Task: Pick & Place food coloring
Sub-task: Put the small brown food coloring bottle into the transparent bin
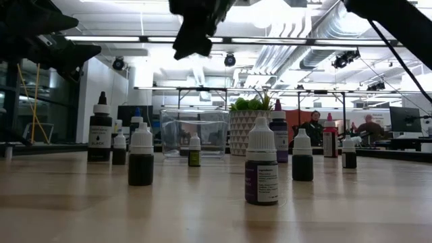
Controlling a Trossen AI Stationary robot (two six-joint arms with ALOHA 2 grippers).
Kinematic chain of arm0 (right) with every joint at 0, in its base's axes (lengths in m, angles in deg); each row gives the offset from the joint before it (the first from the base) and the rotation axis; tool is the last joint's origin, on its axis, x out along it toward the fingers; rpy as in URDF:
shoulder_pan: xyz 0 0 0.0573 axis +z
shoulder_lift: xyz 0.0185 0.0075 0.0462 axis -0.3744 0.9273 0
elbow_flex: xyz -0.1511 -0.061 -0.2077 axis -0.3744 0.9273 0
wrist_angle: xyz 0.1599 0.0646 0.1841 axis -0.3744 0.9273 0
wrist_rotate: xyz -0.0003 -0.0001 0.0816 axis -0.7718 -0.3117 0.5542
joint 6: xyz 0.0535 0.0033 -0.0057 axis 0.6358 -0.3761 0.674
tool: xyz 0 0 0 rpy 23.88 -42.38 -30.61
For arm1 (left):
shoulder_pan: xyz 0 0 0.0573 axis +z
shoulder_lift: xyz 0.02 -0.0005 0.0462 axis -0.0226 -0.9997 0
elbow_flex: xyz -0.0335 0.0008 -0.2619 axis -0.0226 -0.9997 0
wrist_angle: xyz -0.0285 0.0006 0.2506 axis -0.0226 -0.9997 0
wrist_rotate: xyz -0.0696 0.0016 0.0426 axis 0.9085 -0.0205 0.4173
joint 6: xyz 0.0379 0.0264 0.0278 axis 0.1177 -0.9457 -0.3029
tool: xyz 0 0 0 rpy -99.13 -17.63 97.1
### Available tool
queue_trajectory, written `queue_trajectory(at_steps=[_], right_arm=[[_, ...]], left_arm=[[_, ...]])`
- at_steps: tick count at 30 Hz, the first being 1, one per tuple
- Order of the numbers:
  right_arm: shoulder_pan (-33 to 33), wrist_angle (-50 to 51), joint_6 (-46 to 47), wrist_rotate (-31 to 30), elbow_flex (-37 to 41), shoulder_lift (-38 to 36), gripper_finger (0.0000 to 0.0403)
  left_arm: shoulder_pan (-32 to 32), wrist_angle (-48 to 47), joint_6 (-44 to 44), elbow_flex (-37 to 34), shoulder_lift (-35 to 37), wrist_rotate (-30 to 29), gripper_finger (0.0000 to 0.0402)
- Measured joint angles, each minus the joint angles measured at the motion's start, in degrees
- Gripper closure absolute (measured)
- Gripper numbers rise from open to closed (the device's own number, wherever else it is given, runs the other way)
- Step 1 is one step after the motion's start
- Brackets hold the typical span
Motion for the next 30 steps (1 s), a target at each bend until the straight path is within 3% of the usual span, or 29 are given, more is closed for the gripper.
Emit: queue_trajectory(at_steps=[3, 9, 21, 30], right_arm=[[2.90, 0.33, -3.00, -0.88, 0.66, 0.19, 0.0255], [5.65, -6.02, -4.53, -8.36, 6.72, 0.44, 0.0257], [8.87, -26.29, 2.16, -9.49, 23.18, 0.46, 0.0257], [10.20, -37.80, 5.03, -14.39, 31.54, 0.55, 0.0257]], left_arm=[[-0.01, 0.00, 0.00, 0.00, 0.00, -0.02, 0.0130], [-0.01, 0.00, 0.00, 0.00, 0.00, 0.00, 0.0130], [-0.01, 0.00, 0.00, 0.00, 0.00, 0.00, 0.0130], [-0.01, 0.00, 0.00, 0.00, 0.00, -0.02, 0.0130]])
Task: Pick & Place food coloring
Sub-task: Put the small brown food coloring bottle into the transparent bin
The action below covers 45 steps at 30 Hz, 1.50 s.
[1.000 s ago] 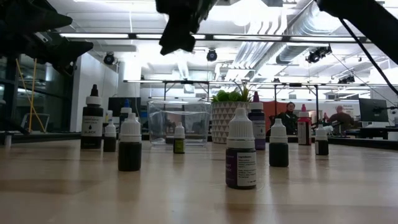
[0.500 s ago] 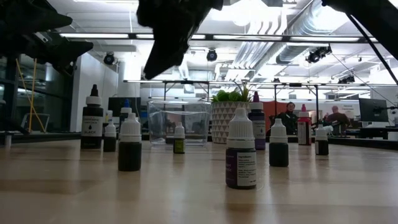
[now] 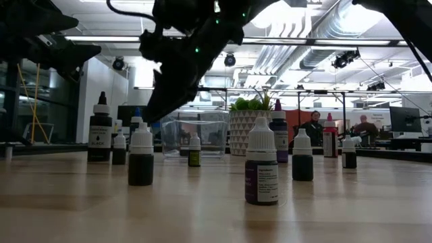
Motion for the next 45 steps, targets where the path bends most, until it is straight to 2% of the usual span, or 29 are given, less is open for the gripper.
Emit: queue_trajectory(at_steps=[11, 25, 32, 45], right_arm=[[0.90, -10.31, 1.98, 1.25, 5.00, 0.00, 0.0236], [1.11, -15.20, 4.47, 2.97, 5.08, 2.37, 0.0202], [1.13, -18.98, 6.06, 2.46, 5.05, 3.94, 0.0201], [1.32, -19.36, 6.27, 2.41, 5.05, 4.94, 0.0207]], left_arm=[[0.02, 0.00, 0.00, 0.00, 0.00, 0.01, 0.0130], [0.01, 0.00, 0.00, 0.00, -0.01, 0.01, 0.0130], [0.00, 0.00, 0.00, 0.00, -0.02, 0.01, 0.0130], [0.00, 0.00, 0.00, 0.00, -0.02, 0.00, 0.0130]])
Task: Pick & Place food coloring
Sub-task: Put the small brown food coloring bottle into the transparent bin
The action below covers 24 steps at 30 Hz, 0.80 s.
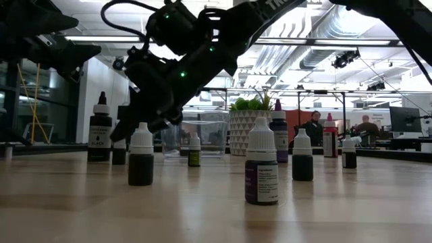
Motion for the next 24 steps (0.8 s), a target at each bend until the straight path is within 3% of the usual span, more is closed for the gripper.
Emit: queue_trajectory(at_steps=[24], right_arm=[[-0.02, 0.19, 0.03, 0.68, -0.02, 0.00, 0.0329]], left_arm=[[0.00, 0.00, 0.00, 0.00, 0.02, 0.00, 0.0130]])
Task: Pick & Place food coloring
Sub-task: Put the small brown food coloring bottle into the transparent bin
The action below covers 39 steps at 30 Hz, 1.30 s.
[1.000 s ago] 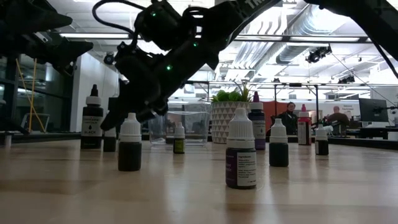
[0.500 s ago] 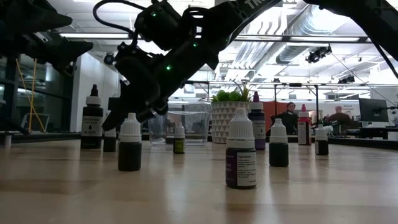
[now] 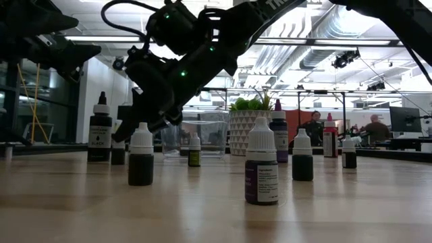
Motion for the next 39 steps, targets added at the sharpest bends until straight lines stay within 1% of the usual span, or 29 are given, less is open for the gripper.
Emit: queue_trajectory(at_steps=[6, 13, 19, 25, 32, 36, 39], right_arm=[[0.00, 0.64, 0.02, 0.04, -0.09, -0.03, 0.0363], [-0.02, 0.78, 0.08, -0.87, -0.13, -0.11, 0.0365], [-0.60, 2.61, 3.41, -1.62, -0.13, -2.31, 0.0370], [-1.52, 8.18, 3.76, -7.25, -0.19, -7.11, 0.0370], [-2.55, 13.43, 4.27, -15.63, -0.19, -14.15, 0.0370], [-3.30, 16.04, 5.09, -20.41, -0.17, -16.96, 0.0369], [-4.27, 18.50, 6.57, -22.74, -0.17, -18.28, 0.0371]], left_arm=[[0.02, 0.00, 0.00, 0.00, 0.00, 0.00, 0.0130], [0.01, 0.00, 0.00, 0.00, 0.00, 0.00, 0.0130], [0.00, 0.01, 0.00, 0.00, 0.00, 0.00, 0.0130], [0.02, 0.01, 0.00, 0.00, -0.01, 0.01, 0.0130], [0.01, 0.00, 0.00, 0.00, -0.01, 0.02, 0.0130], [0.01, 0.00, 0.00, 0.00, -0.01, 0.00, 0.0130], [0.01, 0.00, 0.00, 0.00, -0.01, 0.00, 0.0130]])
